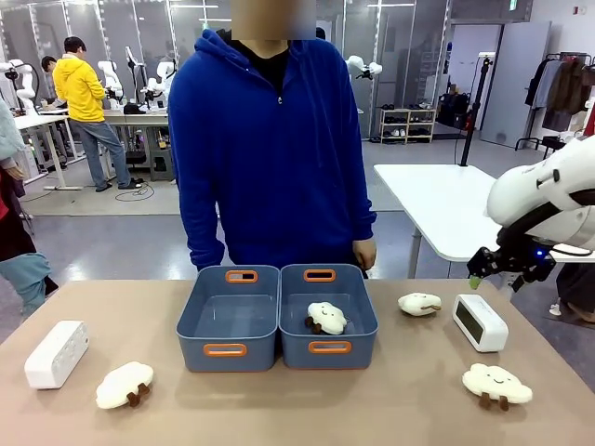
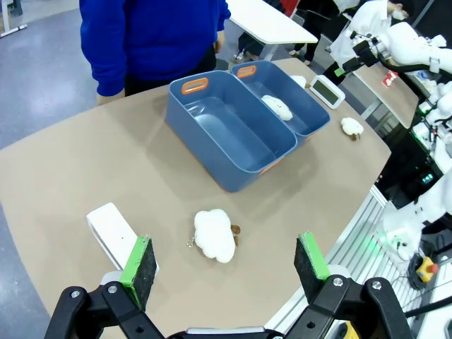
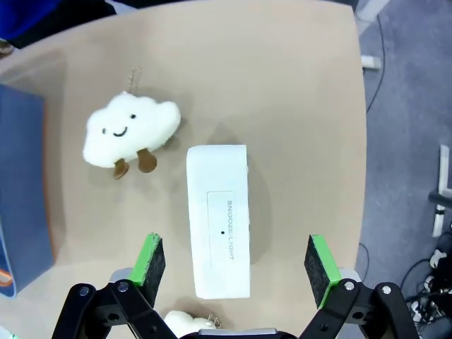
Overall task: Sort the digital clocks into the basket.
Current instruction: Pick up the Digital clock from the table and place it into the empty Plastic storage basket.
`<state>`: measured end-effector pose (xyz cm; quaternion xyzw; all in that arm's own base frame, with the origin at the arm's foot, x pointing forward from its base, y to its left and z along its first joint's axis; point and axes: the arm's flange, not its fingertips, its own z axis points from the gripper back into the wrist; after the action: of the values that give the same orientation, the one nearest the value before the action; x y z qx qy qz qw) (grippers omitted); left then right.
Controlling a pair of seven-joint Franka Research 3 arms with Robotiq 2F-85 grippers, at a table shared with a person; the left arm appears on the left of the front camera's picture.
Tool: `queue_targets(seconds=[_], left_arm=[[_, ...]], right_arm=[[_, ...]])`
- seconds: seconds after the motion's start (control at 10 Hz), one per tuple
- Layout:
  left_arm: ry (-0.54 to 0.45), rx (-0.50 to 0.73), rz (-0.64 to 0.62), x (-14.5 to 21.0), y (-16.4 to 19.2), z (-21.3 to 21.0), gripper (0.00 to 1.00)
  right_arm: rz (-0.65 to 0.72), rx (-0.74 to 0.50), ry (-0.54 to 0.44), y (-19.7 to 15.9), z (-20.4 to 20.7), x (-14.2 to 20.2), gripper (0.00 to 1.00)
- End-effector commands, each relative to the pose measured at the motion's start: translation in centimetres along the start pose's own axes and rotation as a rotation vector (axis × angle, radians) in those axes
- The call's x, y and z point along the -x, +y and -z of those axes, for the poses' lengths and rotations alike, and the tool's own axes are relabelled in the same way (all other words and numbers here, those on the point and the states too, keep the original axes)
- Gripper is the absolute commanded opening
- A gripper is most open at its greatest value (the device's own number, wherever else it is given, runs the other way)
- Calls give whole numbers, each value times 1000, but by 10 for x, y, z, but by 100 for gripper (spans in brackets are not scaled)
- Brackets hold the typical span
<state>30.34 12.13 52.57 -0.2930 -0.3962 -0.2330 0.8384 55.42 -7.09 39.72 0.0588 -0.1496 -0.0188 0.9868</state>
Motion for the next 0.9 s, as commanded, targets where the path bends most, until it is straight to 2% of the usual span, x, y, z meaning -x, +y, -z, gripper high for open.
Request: queue_targets(seconds=[0.0,0.5,0.7,0.8], left_arm=[[-12,21,18,-1,1,0,100],[-12,21,18,-1,1,0,100],[-12,21,18,-1,1,0,100],[-12,21,18,-1,1,0,100]], right_arm=[[6,33,61,12,15,-15,100],[-17,80,196,28,77,-5,100],[-39,92,225,31,87,0,100],[-61,86,223,32,87,1,56]])
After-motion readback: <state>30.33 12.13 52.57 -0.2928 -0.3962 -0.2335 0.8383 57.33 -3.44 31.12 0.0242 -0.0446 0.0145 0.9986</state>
